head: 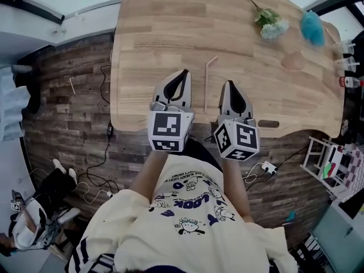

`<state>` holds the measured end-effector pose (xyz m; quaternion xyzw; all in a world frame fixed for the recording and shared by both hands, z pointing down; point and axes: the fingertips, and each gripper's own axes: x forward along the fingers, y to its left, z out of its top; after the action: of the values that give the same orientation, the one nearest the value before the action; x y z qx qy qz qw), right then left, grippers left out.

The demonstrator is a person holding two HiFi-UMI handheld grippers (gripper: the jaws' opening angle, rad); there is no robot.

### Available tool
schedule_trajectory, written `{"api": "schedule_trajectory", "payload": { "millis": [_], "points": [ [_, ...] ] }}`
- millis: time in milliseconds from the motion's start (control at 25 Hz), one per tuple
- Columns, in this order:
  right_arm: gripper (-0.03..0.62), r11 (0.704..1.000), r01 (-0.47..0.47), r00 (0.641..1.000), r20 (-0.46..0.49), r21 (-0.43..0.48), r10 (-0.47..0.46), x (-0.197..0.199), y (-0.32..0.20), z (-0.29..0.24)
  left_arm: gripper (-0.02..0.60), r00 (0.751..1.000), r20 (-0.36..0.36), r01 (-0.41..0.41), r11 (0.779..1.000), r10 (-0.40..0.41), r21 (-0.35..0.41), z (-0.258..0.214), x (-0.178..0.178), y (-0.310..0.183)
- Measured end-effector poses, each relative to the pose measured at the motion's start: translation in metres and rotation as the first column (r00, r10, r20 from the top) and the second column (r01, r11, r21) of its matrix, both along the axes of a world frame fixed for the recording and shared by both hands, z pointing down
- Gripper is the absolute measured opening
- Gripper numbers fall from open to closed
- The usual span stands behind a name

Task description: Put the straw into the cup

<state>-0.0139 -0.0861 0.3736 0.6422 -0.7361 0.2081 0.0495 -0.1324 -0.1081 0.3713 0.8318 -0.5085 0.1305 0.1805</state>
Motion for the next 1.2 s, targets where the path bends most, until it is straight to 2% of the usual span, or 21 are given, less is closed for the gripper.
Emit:
{"api": "schedule_trajectory", "payload": {
  "millis": [600, 800, 1000, 1200],
  "points": [
    [-0.005, 0.989, -0.01, 1.0, -0.021, -0.148, 0.007, -0.014, -0.039, 0.043, 0.025, 0.998, -0.027, -0.056, 0.994, 0.053, -0.091, 0.035, -0.001, -0.037],
    [-0.003, 0.977, -0.006, 0.999, -0.032, -0.212, 0.0, -0.019, -0.04, 0.061, 0.025, 0.997, -0.031, -0.071, 0.987, 0.067, -0.142, 0.053, -0.001, -0.035],
    [-0.003, 0.95, 0.03, 0.999, -0.026, -0.31, -0.04, -0.031, -0.037, 0.086, 0.025, 0.998, -0.035, -0.06, 0.984, 0.055, -0.166, 0.061, -0.007, -0.036],
    [-0.003, 0.939, 0.043, 0.997, -0.038, -0.34, -0.06, -0.032, -0.034, 0.097, 0.025, 0.999, -0.033, -0.037, 0.983, 0.032, -0.181, 0.069, -0.011, -0.036]
  ]
}}
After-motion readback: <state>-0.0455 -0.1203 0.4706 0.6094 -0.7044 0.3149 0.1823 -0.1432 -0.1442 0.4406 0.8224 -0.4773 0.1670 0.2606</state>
